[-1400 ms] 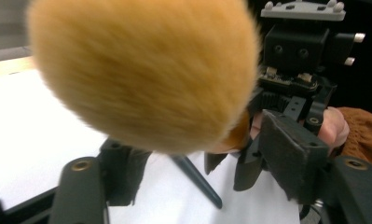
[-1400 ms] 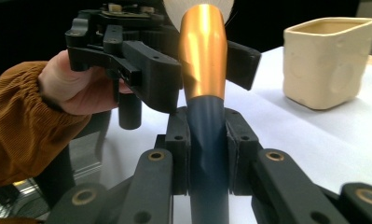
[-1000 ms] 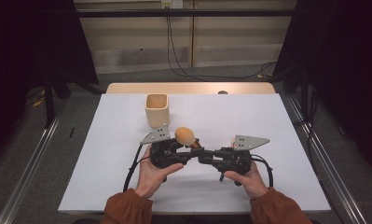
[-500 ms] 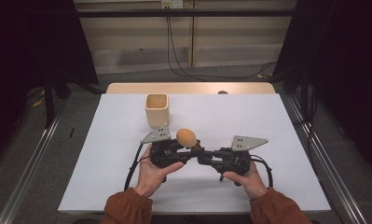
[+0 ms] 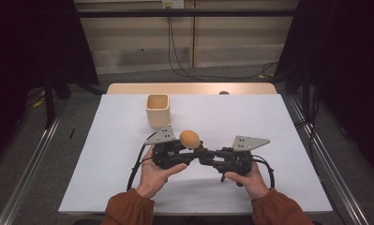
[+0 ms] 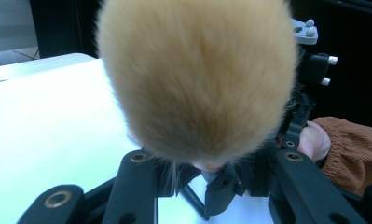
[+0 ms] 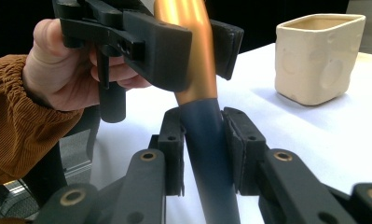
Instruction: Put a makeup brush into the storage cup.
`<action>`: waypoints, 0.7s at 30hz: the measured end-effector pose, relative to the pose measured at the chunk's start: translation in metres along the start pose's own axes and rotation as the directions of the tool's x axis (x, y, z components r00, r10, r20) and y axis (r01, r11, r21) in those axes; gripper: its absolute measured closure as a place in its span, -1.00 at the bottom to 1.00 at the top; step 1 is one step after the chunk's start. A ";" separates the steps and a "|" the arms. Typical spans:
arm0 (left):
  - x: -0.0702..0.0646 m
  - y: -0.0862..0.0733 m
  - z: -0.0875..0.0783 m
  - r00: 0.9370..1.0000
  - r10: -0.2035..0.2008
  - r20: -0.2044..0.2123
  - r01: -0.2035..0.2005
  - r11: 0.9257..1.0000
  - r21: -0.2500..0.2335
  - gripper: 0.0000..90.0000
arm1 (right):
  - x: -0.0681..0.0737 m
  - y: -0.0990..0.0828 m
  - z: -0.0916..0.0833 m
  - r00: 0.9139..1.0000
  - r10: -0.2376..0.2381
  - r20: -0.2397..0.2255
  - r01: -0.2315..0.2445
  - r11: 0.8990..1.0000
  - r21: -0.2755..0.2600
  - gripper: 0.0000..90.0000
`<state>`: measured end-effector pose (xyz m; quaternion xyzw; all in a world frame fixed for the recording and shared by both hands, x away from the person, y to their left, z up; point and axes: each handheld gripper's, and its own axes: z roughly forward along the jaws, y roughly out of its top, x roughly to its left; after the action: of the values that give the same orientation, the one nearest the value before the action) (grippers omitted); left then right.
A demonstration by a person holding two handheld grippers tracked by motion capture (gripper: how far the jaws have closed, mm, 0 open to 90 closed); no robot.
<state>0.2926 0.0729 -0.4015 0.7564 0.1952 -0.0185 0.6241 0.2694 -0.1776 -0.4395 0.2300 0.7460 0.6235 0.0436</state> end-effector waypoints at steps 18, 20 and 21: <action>0.003 0.002 -0.004 0.999 0.011 -0.045 -0.010 0.999 0.031 0.45 | -0.001 0.001 -0.002 0.999 0.020 0.027 -0.020 1.000 0.023 -0.02; 0.004 0.002 -0.005 0.998 0.013 -0.054 -0.011 0.999 0.040 0.45 | -0.001 0.001 -0.002 0.999 0.015 0.029 -0.016 0.999 0.028 -0.10; 0.004 0.003 -0.005 0.998 0.014 -0.056 -0.012 0.999 0.043 0.45 | -0.001 0.001 -0.002 0.999 0.019 0.030 -0.020 0.999 0.030 -0.19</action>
<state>0.2962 0.0787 -0.3990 0.7709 0.2074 0.0028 0.6022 0.2699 -0.1800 -0.4382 0.2469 0.7523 0.6091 0.0451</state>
